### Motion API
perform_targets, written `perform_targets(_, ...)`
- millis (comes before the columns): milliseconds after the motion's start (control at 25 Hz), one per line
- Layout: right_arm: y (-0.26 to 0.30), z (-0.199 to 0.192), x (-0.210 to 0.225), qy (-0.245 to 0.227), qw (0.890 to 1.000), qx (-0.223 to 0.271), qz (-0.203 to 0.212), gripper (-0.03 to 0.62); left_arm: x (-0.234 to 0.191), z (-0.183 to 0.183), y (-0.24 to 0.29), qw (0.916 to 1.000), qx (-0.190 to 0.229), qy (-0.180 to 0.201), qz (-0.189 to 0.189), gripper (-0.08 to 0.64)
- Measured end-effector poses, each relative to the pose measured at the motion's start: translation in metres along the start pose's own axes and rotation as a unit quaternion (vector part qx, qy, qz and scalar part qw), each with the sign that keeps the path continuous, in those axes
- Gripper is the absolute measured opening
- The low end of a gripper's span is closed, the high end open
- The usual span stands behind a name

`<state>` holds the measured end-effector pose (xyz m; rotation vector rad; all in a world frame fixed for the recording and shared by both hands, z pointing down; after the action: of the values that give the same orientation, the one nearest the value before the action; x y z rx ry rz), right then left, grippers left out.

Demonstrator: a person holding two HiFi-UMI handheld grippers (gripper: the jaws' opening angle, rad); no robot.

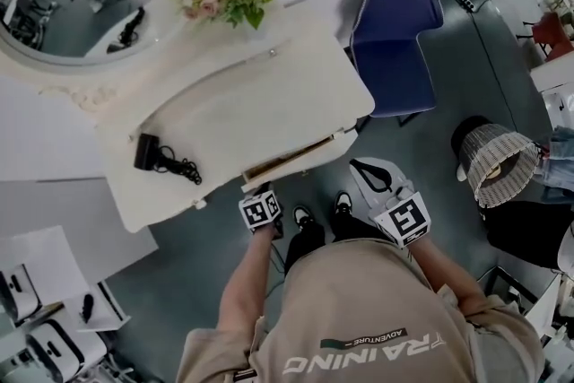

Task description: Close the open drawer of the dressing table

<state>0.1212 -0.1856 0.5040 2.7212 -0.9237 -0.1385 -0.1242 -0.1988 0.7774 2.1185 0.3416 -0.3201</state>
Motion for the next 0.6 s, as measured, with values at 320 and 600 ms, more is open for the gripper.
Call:
perform_targets(320, 0.022, 0.000, 0.005, 0.006, 1.000, -0.016, -0.002, 0.003, -0.009, 0.026, 0.014, 0.9998, 0.009, -0.012, -0.009, 0.018)
perform_targets(600, 0.032, 0.002, 0.003, 0.009, 1.000, -0.019, 0.000, 0.003, -0.013, 0.044, 0.024, 0.9996, 0.022, -0.016, -0.011, 0.018)
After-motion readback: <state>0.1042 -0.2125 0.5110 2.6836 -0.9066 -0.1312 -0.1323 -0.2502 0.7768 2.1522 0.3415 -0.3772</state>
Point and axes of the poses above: the fingertips, and each gripper's own axes: y forward along the fingers, x to its right, z out of its top, the point moved 4 cm from there along -y, backward along the fingers, and after that the axes turned 5 degrees about x, right-handed, at the moved point
